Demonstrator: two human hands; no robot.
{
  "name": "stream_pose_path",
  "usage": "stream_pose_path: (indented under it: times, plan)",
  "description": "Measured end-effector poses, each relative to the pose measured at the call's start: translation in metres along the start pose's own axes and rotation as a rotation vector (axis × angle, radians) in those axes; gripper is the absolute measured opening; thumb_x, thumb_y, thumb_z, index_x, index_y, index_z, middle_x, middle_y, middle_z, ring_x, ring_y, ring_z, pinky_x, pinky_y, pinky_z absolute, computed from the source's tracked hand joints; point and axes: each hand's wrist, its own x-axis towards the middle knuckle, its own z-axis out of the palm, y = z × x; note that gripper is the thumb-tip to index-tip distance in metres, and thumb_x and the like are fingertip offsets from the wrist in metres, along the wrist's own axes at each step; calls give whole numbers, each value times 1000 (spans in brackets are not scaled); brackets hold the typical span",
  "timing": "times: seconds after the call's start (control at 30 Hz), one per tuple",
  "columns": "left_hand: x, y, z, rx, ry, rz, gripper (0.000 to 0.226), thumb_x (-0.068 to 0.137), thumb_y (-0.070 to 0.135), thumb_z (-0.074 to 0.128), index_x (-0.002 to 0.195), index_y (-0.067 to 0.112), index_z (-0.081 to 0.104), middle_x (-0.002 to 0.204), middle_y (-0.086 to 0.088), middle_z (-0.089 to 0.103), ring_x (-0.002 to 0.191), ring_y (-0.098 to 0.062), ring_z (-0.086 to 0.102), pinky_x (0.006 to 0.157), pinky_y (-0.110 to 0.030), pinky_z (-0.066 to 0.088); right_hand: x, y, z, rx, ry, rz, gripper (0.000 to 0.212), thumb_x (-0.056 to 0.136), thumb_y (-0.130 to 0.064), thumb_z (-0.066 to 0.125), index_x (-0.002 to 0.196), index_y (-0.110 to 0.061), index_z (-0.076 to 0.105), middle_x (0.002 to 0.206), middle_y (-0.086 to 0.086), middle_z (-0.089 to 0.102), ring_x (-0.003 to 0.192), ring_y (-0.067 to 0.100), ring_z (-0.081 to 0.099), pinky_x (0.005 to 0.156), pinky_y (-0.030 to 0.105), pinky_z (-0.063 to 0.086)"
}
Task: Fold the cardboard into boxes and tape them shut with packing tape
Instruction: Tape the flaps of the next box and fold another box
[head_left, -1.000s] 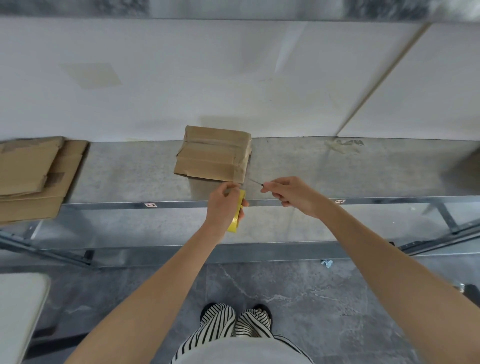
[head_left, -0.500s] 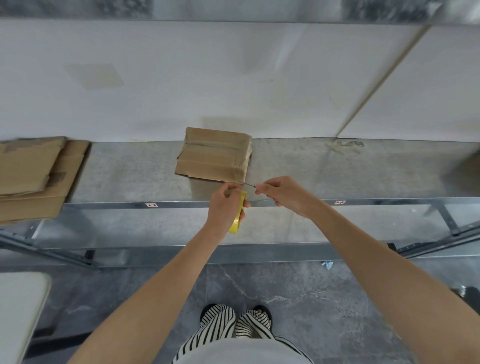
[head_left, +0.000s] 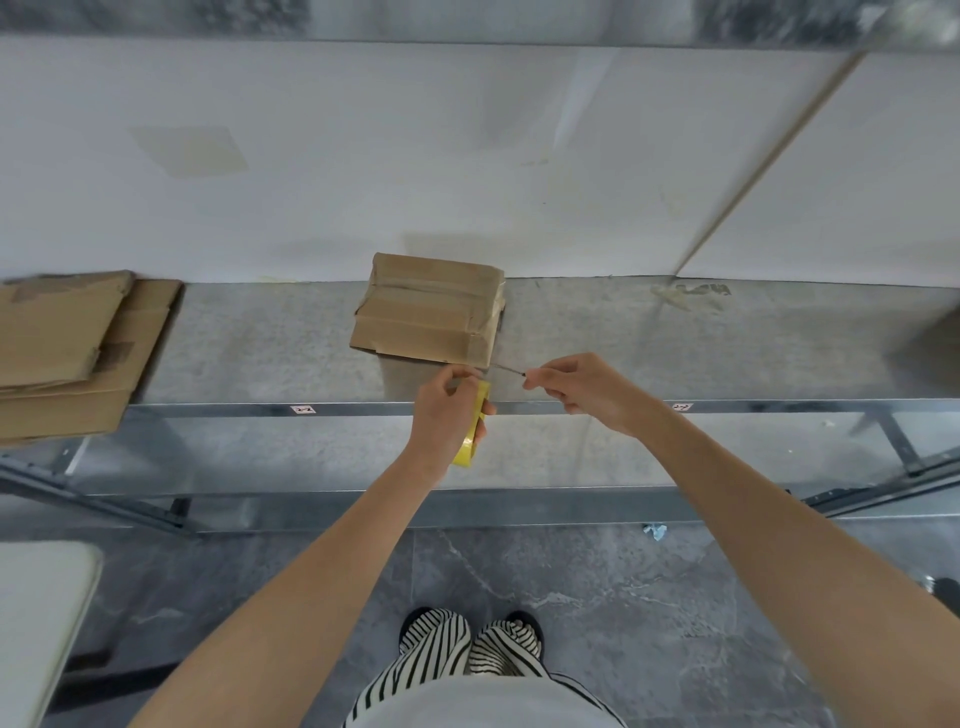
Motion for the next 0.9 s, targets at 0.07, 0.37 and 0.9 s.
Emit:
stream_pose_path:
  times: [0.07, 0.37, 0.9]
  plan:
    - [0, 0, -1, -2, -2, -1, 14, 95, 10, 46, 96, 17, 59, 64, -5, 62, 39, -12, 47, 40, -20, 40, -1, 2, -4, -4, -5, 16, 25, 91, -29, 60, 94, -7, 71, 57, -2, 35, 55, 12, 27, 55, 24, 27]
    - [-1, 2, 0, -5, -4, -7, 13, 95, 10, 47, 101, 13, 59, 64, -5, 61, 38, -10, 47, 38, -20, 40, -1, -6, 7, -19, -44, 20, 24, 92, -33, 58, 89, -13, 72, 59, -1, 37, 56, 13, 28, 56, 25, 29]
    - [-3, 4, -1, 24, -28, -10, 14, 95, 10, 46, 97, 15, 59, 61, -4, 62, 38, -11, 47, 40, -21, 40, 2, -7, 12, -55, 53, -37, 20, 88, -34, 62, 77, -21, 73, 71, 9, 42, 66, 25, 30, 62, 34, 31]
